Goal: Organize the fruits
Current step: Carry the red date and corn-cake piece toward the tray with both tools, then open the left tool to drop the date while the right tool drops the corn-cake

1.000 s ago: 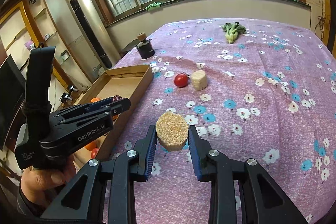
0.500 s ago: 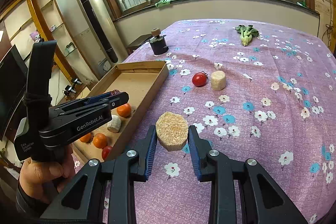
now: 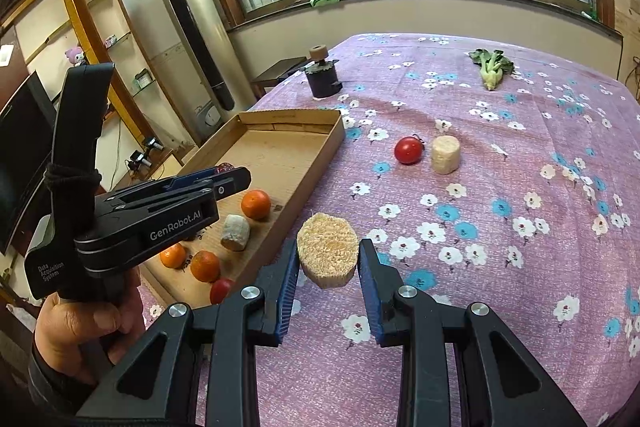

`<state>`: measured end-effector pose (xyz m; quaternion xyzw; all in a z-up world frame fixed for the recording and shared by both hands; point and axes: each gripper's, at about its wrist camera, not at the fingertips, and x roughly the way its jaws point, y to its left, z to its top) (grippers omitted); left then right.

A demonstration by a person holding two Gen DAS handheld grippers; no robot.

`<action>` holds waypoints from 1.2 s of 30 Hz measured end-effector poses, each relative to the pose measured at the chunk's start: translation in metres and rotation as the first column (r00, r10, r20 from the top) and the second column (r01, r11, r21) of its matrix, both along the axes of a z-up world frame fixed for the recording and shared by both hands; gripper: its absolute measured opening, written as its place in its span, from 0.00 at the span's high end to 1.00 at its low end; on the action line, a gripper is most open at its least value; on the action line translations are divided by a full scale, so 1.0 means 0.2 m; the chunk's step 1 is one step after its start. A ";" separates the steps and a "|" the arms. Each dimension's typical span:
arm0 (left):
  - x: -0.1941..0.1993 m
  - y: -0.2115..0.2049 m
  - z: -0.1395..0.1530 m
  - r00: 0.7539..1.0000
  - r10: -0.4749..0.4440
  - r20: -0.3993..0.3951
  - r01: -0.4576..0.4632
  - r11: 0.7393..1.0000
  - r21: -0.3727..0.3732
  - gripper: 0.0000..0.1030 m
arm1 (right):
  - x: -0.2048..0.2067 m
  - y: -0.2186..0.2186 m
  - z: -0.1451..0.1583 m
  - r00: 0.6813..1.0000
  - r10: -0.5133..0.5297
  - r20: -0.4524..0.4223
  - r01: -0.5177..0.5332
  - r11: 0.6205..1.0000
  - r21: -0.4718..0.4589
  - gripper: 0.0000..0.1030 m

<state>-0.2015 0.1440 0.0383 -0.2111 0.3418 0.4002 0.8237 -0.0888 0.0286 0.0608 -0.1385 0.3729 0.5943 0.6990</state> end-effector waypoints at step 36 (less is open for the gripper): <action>-0.24 0.44 0.06 0.992 0.128 -0.017 -0.127 0.992 0.009 0.73 | -0.09 0.45 0.00 0.992 0.125 -0.022 -0.125 0.992 -0.003 0.71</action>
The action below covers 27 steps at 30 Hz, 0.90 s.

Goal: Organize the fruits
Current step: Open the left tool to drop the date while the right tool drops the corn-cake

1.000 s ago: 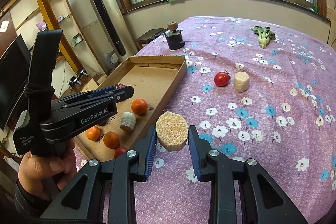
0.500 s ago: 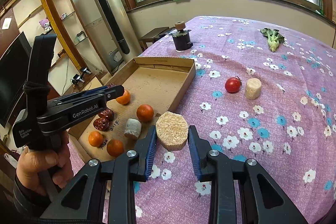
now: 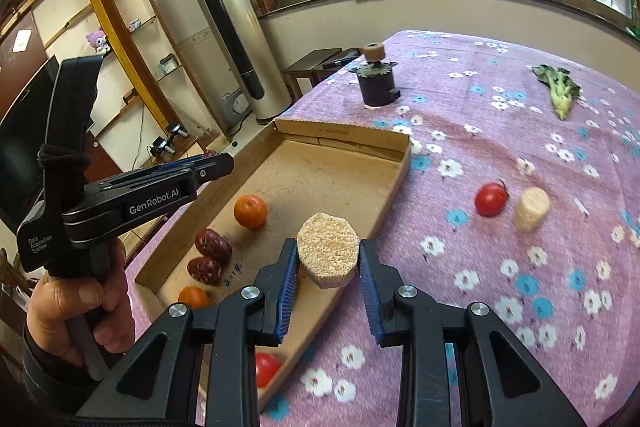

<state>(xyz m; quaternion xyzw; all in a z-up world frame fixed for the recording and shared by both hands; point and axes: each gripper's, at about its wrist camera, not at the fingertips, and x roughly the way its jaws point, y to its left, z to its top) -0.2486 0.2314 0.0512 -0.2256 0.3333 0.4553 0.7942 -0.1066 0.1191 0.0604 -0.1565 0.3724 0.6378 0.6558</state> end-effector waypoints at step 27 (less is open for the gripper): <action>0.21 0.37 -0.36 0.995 -0.006 -0.099 -0.014 0.980 -0.197 0.73 | -0.09 0.56 -0.28 0.992 0.119 0.045 -0.110 0.980 -0.165 0.71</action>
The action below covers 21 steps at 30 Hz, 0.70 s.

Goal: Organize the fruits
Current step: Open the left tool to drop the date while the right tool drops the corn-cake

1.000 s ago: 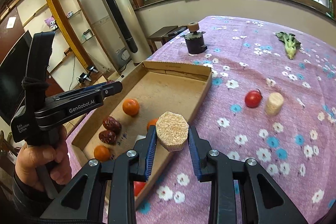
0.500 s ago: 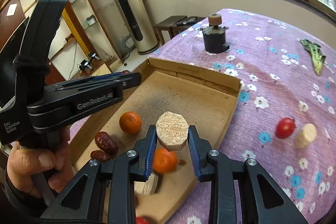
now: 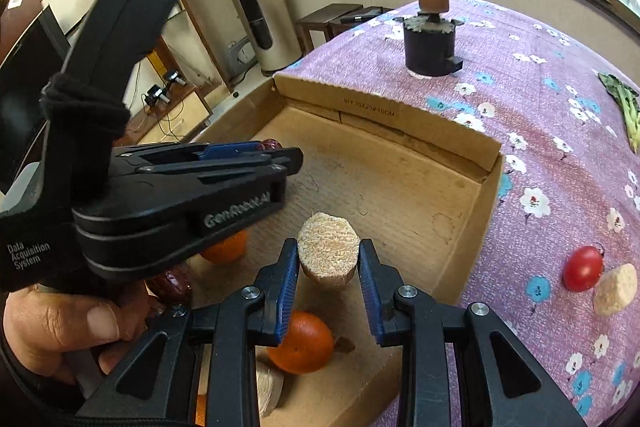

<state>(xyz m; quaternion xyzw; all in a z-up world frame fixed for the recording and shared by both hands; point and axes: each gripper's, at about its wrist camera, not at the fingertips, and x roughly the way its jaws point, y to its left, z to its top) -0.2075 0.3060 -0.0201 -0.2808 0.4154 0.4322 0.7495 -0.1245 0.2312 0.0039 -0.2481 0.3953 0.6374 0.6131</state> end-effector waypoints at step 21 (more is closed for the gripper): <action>-0.11 -0.12 0.18 0.997 0.050 0.050 -0.054 0.996 0.064 0.59 | 0.07 -0.18 0.10 1.000 -0.008 -0.004 0.008 0.999 0.043 0.58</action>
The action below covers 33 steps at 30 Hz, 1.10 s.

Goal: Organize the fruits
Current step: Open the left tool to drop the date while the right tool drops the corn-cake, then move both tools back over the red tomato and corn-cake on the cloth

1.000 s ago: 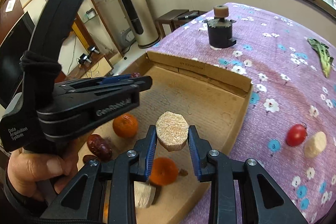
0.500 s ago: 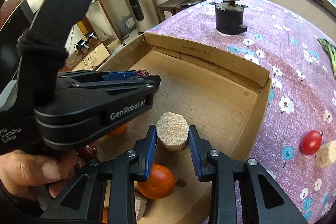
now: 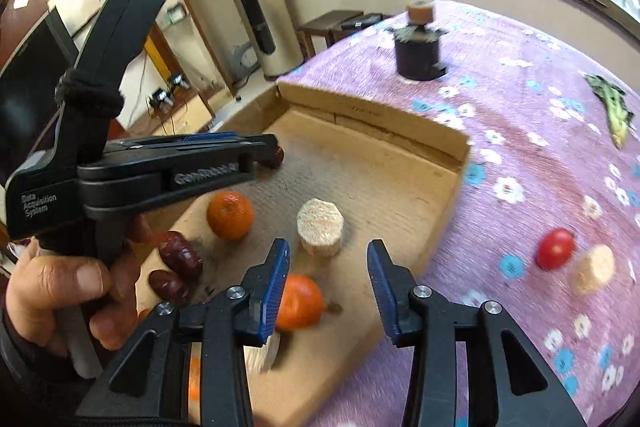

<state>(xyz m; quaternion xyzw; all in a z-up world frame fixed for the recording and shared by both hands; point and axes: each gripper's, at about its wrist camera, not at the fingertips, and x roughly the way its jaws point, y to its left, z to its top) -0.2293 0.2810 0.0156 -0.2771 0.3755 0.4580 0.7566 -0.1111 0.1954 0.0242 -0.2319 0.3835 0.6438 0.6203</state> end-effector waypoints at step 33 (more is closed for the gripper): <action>0.45 -0.66 0.16 0.976 -0.216 0.022 0.215 0.975 0.062 0.49 | 0.55 -0.77 0.11 0.960 -0.275 -0.048 0.279 0.957 0.086 0.54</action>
